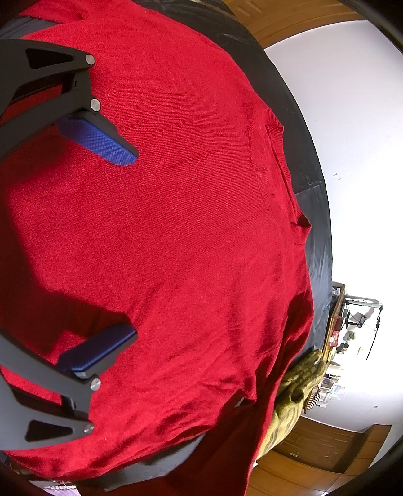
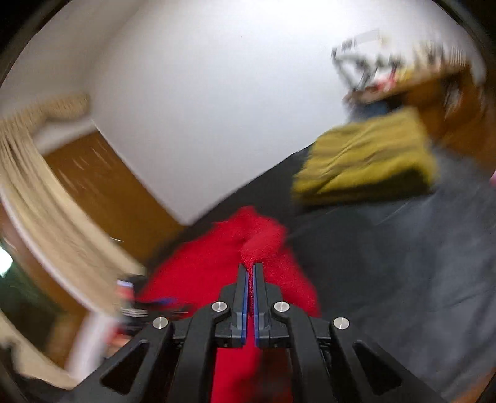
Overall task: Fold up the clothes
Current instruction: 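Lift the sleeve with the right gripper and fold it toward the left gripper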
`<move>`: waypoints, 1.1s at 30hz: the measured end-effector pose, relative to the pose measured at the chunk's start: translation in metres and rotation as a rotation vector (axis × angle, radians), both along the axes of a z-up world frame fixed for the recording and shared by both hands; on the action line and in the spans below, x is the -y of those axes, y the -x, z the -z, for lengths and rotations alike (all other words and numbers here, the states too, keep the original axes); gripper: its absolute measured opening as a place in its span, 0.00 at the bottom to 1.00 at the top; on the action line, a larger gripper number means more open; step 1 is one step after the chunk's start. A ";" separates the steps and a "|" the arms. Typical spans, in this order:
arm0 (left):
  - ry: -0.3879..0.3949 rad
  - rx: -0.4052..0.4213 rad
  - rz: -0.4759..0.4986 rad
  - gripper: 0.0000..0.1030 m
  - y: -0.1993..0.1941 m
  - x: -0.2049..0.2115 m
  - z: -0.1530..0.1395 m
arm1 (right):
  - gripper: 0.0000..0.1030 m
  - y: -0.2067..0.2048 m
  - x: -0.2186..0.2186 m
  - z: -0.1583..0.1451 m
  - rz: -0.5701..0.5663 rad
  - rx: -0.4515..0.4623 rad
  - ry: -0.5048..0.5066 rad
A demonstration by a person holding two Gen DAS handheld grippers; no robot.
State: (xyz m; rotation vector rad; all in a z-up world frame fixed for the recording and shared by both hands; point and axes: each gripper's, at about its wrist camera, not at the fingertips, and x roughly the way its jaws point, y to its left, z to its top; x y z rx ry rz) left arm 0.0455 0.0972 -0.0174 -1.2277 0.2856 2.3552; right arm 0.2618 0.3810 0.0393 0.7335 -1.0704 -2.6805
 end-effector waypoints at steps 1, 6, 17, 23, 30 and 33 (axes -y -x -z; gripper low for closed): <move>-0.004 0.001 0.000 1.00 0.000 0.001 0.000 | 0.02 0.007 0.005 0.003 -0.055 -0.013 0.071; -0.020 0.005 -0.001 1.00 0.001 0.003 -0.001 | 0.02 0.048 0.051 0.001 -0.267 -0.064 0.218; -0.106 0.026 -0.014 1.00 0.004 0.013 -0.004 | 0.05 0.110 0.141 0.008 -0.460 0.115 -0.139; -0.104 0.025 -0.014 1.00 0.003 0.013 -0.004 | 0.78 0.080 0.113 0.014 -0.364 0.109 -0.230; -0.079 0.020 -0.015 1.00 0.002 0.010 -0.003 | 0.78 0.047 0.042 0.045 -0.190 0.163 -0.130; -0.064 0.020 -0.018 1.00 0.002 0.009 -0.003 | 0.78 0.043 0.027 0.071 -0.205 0.200 -0.034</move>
